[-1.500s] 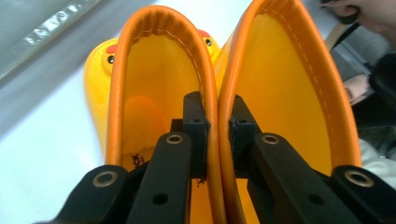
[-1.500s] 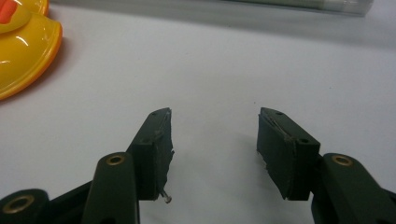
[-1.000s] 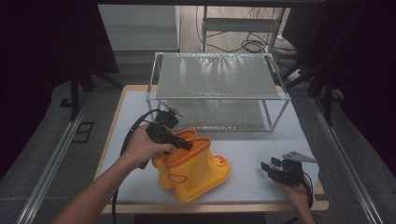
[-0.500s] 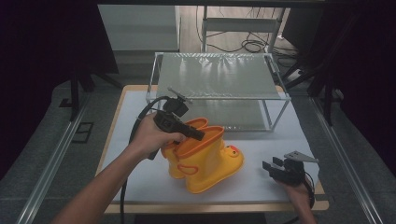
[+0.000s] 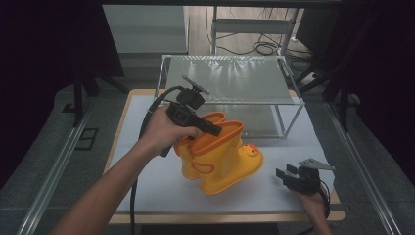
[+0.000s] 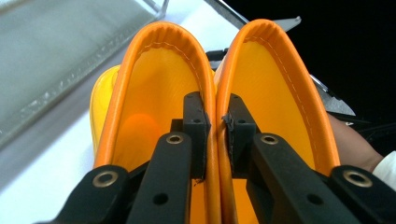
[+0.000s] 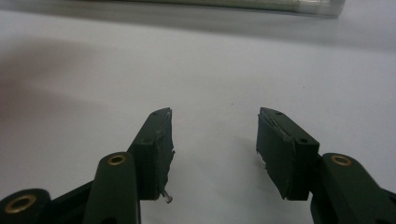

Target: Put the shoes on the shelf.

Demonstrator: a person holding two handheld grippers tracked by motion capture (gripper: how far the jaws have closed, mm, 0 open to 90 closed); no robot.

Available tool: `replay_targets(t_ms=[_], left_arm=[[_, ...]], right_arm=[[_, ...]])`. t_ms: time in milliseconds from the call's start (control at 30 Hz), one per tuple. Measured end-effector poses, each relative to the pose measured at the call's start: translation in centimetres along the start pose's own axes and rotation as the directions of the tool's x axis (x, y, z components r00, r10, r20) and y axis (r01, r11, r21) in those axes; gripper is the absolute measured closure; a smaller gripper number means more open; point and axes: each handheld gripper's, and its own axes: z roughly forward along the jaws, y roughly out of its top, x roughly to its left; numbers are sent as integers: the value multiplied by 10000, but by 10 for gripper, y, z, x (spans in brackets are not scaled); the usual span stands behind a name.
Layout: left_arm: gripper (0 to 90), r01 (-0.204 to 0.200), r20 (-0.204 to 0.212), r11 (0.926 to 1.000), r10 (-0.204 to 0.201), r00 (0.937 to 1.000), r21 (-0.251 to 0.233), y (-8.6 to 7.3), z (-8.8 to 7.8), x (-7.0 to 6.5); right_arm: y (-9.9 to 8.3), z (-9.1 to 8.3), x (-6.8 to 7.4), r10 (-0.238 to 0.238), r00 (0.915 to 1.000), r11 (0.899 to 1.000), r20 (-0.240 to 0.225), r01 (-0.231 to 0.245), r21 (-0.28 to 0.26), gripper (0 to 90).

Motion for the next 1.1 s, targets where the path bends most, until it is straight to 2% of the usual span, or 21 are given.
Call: replay_targets(t_ms=[200,467,600,867,1033,1100], left_arm=[[822,-99,-146,9998,97,9998,-191,16,-11,-10],[823,-486,-310,9975,471,9984,-507,45,-35,-28],[823,-423,-234,9964,407,9989,-736,58,-48,-34],[824,-294,-393,9930,251,9989,-1147,79,-61,-34],[824,2,-560,9904,-80,9984,-1383,94,-64,-24],[824,153,-780,9887,-271,9966,-1492,103,-67,-19]], right_arm=[[0,0,0,2,10000,10000,-2,-2,5,453],[0,-1,-2,67,10000,10000,12,-67,-34,453],[0,-2,-3,153,9999,9999,75,-153,-21,454],[0,-3,-4,286,9995,9996,107,-286,-18,454],[-1,-4,-4,270,9996,9996,96,-270,-53,454],[-1,-4,-4,270,9996,9996,110,-269,-68,454]])
